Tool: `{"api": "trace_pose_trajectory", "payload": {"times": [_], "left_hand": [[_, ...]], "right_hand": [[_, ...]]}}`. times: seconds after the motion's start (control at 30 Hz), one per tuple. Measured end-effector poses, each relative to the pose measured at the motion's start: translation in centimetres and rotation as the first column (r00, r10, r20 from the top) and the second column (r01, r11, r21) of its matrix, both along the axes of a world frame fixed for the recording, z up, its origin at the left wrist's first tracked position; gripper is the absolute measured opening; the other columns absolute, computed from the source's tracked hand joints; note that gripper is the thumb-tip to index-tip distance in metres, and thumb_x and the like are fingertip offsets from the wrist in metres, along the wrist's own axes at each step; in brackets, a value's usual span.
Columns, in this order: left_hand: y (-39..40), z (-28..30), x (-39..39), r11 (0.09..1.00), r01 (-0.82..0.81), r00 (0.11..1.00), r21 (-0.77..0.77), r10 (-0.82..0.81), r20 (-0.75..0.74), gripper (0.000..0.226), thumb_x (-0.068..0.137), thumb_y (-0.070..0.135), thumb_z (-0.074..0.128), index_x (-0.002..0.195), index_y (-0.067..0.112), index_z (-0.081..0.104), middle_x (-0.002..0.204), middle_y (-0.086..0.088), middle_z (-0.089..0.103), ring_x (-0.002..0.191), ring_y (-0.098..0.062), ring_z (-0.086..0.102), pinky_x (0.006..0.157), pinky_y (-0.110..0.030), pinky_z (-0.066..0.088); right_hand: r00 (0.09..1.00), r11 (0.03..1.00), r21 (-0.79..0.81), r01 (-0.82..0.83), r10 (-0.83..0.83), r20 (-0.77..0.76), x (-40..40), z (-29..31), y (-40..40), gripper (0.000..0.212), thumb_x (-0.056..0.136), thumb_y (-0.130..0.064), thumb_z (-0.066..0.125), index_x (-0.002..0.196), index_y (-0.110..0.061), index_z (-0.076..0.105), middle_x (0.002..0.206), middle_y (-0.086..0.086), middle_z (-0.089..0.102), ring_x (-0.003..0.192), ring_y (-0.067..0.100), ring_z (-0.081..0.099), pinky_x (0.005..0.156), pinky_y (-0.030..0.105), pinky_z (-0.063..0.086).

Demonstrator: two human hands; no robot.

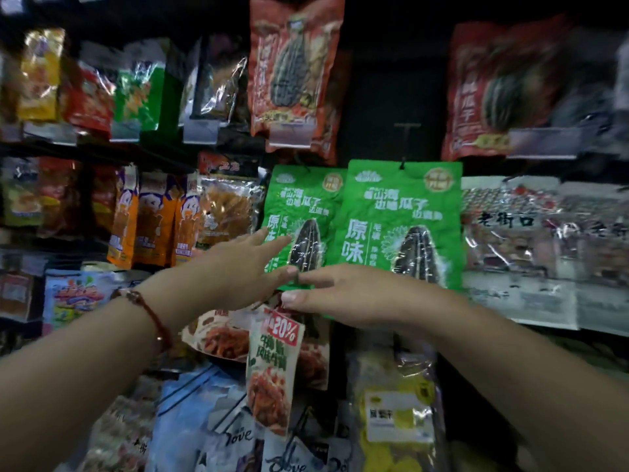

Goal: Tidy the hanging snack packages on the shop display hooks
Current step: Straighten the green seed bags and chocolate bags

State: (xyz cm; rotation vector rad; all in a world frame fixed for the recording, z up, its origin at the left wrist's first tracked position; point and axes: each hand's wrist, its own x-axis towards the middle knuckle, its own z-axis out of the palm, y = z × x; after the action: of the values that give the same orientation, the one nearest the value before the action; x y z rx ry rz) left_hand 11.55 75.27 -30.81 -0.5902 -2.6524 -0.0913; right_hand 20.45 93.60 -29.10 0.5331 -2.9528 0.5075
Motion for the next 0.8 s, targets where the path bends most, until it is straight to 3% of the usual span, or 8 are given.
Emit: {"api": "trace_pose_trajectory", "payload": {"times": [0.23, 0.43, 0.5, 0.6, 0.7, 0.8], "left_hand": [[4.8, 4.1, 1.3, 0.997, 0.069, 0.998, 0.024, -0.069, 0.010, 0.080, 0.090, 0.076, 0.027, 0.156, 0.046, -0.006, 0.168, -0.004, -0.002, 0.153, -0.031, 0.011, 0.121, -0.048, 0.017], [8.6, 6.1, 0.4, 0.999, 0.036, 0.999, -0.020, -0.035, 0.026, 0.079, 0.093, 0.074, 0.028, 0.157, 0.043, -0.005, 0.168, -0.007, 0.001, 0.152, -0.035, 0.017, 0.121, -0.052, 0.022], [9.4, 6.7, -0.3, 0.999, 0.033, 0.998, 0.007, -0.033, 0.054, 0.079, 0.093, 0.074, 0.029, 0.157, 0.042, -0.004, 0.168, -0.008, 0.005, 0.151, -0.034, 0.022, 0.121, -0.051, 0.024], [10.5, 6.9, -0.8, 0.994, 0.081, 0.990, 0.080, -0.089, 0.105, 0.079, 0.096, 0.067, 0.036, 0.159, 0.037, -0.002, 0.164, -0.008, 0.024, 0.146, -0.029, 0.034, 0.119, -0.045, 0.030], [11.2, 6.7, -1.0, 0.981, 0.112, 0.988, 0.160, -0.128, 0.089, 0.080, 0.097, 0.060, 0.046, 0.159, 0.035, 0.001, 0.160, -0.010, 0.034, 0.130, -0.025, 0.054, 0.108, -0.040, 0.045], [11.5, 6.3, -1.1, 0.949, 0.129, 0.987, 0.287, -0.151, 0.058, 0.082, 0.094, 0.053, 0.058, 0.158, 0.033, 0.011, 0.143, -0.008, 0.054, 0.084, -0.010, 0.067, 0.072, -0.026, 0.056]], "right_hand": [[0.900, 0.933, 0.037, 0.359, -0.335, -0.280, 2.3, 5.3, 7.3, 0.085, 0.092, -0.067, 0.048, 0.159, -0.022, 0.019, 0.166, 0.002, 0.018, 0.150, 0.025, 0.024, 0.117, 0.039, 0.026], [0.829, 0.860, -0.008, 0.510, -0.494, -0.263, -0.4, 7.7, 12.9, 0.088, 0.092, -0.063, 0.051, 0.158, -0.013, 0.019, 0.162, 0.011, 0.029, 0.144, 0.032, 0.035, 0.113, 0.040, 0.035], [0.834, 0.861, -0.121, 0.495, -0.509, -0.211, -1.8, 8.3, 14.5, 0.085, 0.087, -0.065, 0.057, 0.152, -0.015, 0.033, 0.151, 0.009, 0.045, 0.133, 0.030, 0.047, 0.108, 0.039, 0.041], [0.863, 0.833, -0.394, 0.388, -0.478, -0.161, -3.1, 8.8, 15.7, 0.054, 0.090, -0.049, 0.064, 0.135, -0.019, 0.052, 0.129, 0.003, 0.058, 0.108, 0.023, 0.056, 0.093, 0.032, 0.044], [0.874, 0.730, -0.578, 0.364, -0.483, -0.060, -4.1, 8.8, 16.2, 0.056, 0.092, -0.040, 0.066, 0.137, -0.012, 0.048, 0.127, 0.010, 0.058, 0.101, 0.026, 0.059, 0.086, 0.039, 0.053], [0.890, 0.669, -0.675, 0.312, -0.454, -0.039, -4.9, 8.7, 16.7, 0.031, 0.093, -0.036, 0.067, 0.110, -0.011, 0.060, 0.099, 0.007, 0.067, 0.080, 0.022, 0.061, 0.067, 0.031, 0.050]]}}
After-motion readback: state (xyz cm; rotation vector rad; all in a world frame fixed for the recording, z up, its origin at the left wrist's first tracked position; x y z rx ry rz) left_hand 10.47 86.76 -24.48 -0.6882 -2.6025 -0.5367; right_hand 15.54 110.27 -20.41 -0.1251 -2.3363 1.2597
